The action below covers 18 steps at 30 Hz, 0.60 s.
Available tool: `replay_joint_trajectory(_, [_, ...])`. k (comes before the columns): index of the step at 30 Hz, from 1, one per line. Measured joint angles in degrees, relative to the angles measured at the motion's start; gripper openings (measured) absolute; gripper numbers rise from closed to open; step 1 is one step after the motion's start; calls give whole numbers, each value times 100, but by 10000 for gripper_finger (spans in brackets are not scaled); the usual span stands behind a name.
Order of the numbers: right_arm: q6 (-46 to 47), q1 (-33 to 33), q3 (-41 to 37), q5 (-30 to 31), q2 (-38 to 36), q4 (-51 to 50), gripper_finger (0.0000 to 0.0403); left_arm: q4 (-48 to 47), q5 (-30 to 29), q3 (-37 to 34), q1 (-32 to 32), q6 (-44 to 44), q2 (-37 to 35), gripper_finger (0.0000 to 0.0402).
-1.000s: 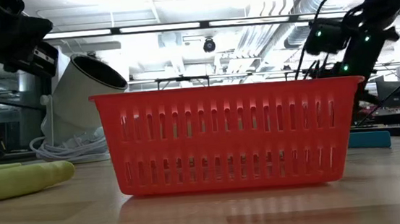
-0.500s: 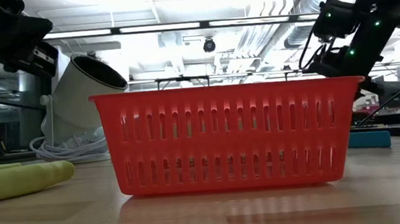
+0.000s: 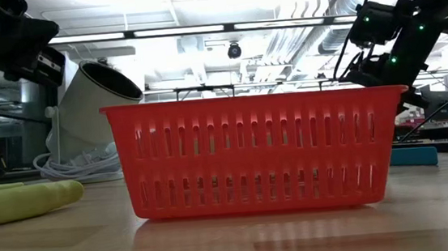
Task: Pick & Place School Supplies
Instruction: Put the yellow crayon box into the green bin
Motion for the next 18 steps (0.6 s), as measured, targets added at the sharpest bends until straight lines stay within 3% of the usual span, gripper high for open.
replay_joint_trajectory(10, [58,0,1,50,243,10,94,0,0,0,0,0,0,1])
replay_joint_trajectory(18, [63,0,-119,195,809,420,124,0,0,0,-2,0,0,1])
